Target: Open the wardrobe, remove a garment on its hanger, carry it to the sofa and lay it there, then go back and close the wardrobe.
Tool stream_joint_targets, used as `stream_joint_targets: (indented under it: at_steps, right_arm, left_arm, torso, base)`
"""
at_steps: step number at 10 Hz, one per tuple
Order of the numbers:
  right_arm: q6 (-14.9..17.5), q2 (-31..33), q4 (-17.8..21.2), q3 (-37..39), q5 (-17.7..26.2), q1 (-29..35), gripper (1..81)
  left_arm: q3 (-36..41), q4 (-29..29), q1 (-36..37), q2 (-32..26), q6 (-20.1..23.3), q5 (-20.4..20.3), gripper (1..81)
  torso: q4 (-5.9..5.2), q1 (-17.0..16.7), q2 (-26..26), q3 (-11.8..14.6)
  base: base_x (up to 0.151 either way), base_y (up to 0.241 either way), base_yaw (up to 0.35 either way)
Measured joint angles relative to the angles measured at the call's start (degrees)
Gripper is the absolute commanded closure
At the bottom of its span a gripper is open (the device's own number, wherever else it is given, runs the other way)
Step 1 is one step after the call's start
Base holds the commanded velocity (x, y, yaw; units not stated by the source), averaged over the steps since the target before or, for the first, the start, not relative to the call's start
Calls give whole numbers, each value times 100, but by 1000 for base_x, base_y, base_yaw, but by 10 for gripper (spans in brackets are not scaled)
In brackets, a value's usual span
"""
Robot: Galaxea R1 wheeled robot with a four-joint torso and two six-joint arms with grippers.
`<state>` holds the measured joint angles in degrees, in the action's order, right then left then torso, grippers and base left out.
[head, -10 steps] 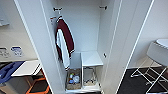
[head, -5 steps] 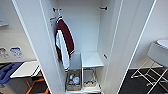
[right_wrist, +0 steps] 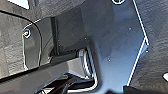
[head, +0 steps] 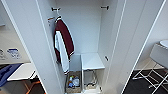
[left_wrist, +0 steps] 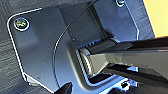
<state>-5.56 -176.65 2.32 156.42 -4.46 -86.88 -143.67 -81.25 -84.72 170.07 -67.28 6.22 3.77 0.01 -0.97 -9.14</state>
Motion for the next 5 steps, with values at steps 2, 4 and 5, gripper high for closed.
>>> stream_joint_targets:
  at_steps: [2,4,5]
  right_arm:
    - [0,-2,0,0,15,-40,10]
    - [0,-2,0,0,6,-41,10]
    - [2,0,0,0,15,-60,10]
  left_arm:
    - [0,0,-37,-13,-2,-51,10]
    - [0,2,-41,-11,0,-51,10]
    - [1,0,-59,-9,0,-63,10]
  torso:
    - [0,5,2,124]
    - [0,5,2,453]
    - [0,2,2,631]
  base:
    - [105,0,0]
    - [90,0,0]
    - [77,0,0]
